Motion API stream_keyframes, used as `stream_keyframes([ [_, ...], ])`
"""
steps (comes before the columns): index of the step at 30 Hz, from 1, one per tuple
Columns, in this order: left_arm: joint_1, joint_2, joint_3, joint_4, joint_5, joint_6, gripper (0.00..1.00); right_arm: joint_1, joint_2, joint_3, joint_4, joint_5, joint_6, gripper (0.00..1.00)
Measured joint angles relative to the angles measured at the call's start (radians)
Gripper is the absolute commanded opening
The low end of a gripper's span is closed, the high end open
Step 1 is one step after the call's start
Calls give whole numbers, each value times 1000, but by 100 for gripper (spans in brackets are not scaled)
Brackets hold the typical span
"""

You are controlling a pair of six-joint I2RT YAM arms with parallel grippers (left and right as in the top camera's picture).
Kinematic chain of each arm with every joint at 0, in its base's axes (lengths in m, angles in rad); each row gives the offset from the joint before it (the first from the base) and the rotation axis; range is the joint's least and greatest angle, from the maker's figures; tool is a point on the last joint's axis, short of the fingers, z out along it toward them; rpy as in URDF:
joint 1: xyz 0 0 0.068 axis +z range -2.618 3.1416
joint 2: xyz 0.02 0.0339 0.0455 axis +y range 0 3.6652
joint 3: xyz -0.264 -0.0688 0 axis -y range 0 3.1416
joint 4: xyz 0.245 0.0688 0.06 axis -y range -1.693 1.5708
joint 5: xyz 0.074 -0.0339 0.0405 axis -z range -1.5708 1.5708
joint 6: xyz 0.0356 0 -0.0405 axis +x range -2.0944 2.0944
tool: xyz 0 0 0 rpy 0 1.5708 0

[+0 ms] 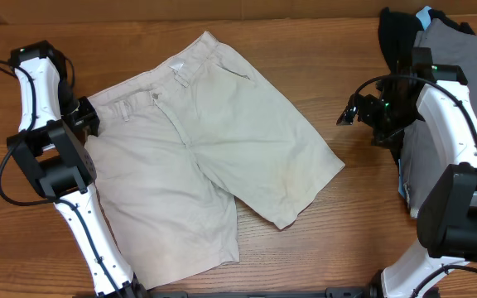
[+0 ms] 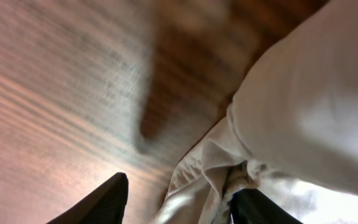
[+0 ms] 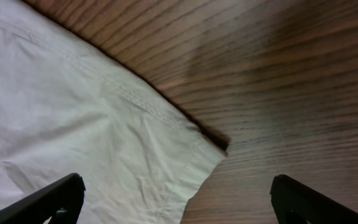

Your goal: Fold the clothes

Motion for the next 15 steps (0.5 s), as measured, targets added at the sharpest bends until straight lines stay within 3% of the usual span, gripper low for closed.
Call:
stream_keyframes([
  [5,-11,0,83,-50,0,21,63,0,0,0,7,-8,0,99],
  [6,-14,0,122,-60,1,27,70,0,0,0,8,-10,0,99],
  [8,-25,-8,209,-73,0,39,100,0,0,0,11,-18,2,99],
  [15,-92,-190,394,-66,19,63,100,0,-46,0,24,-58,19,96],
])
